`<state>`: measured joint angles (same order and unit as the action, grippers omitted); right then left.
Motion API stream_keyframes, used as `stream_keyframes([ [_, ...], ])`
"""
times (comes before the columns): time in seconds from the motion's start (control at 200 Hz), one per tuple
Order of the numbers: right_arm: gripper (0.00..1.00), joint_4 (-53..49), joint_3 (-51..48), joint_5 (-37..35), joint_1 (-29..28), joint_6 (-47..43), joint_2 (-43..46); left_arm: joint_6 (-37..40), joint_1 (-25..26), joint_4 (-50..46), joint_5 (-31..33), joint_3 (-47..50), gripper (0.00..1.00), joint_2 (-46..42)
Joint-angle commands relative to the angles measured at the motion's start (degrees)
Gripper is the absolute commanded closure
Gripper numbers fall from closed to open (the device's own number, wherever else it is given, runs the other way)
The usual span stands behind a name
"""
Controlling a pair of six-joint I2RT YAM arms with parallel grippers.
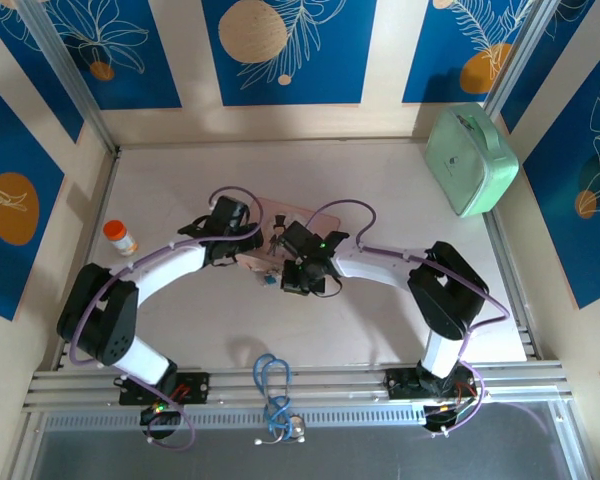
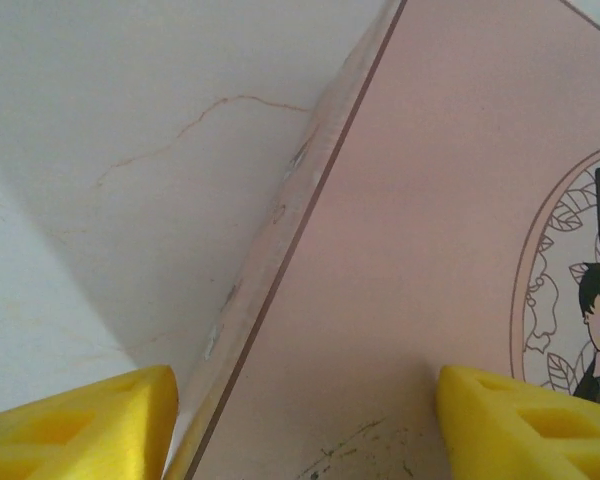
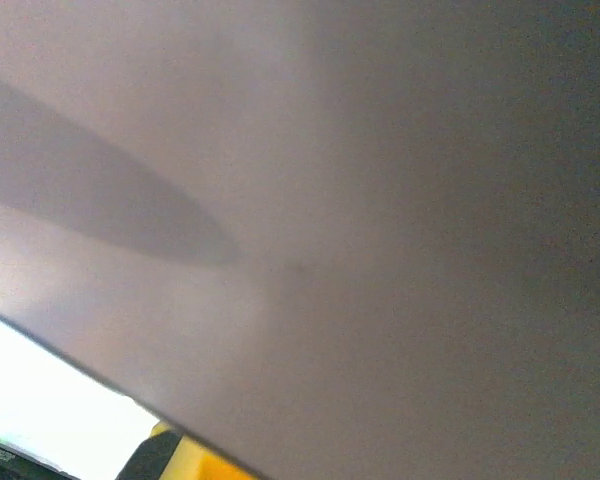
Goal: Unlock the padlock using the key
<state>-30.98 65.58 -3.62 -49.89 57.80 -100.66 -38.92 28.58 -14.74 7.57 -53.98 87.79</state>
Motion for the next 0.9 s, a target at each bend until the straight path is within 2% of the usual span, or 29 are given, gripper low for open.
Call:
stream_keyframes([
  [0.0,1.00,-9.37,-3.40,4.19,1.00,0.65,-2.83,-0.59,-0.45,0.49,-2.60,4.98,0.37,-0.33],
  [0.145,1.00,-8.09,-2.72,3.93,1.02,-2.58,-2.06,-4.92,-0.21,3.79,-4.22,14.04,0.40,-6.56],
  [0.19,0.92,-7.83,-2.74,3.14,0.85,-3.17,-1.38,-6.44,0.01,4.52,-4.82,16.54,0.40,-8.22],
  [0.285,0.68,-7.16,-3.22,0.90,0.63,-4.41,0.74,-8.74,1.06,5.89,-5.50,20.15,0.40,-11.50],
  [0.405,0.64,-7.82,-3.27,-2.87,0.88,-6.18,3.61,-11.70,2.38,8.46,-7.28,23.81,0.40,-14.80],
  [0.555,0.50,-6.10,-4.86,-4.25,3.76,-9.40,7.30,-12.58,5.13,6.19,-6.58,25.09,0.39,-18.61],
  [0.745,0.45,-1.13,-6.53,-4.42,4.21,-12.26,11.05,-14.38,5.76,4.09,-4.99,27.60,0.37,-24.82],
  [0.895,0.43,6.37,-11.23,-5.36,0.87,-11.47,14.89,-13.38,5.79,3.14,-4.67,26.51,0.31,-27.29],
])
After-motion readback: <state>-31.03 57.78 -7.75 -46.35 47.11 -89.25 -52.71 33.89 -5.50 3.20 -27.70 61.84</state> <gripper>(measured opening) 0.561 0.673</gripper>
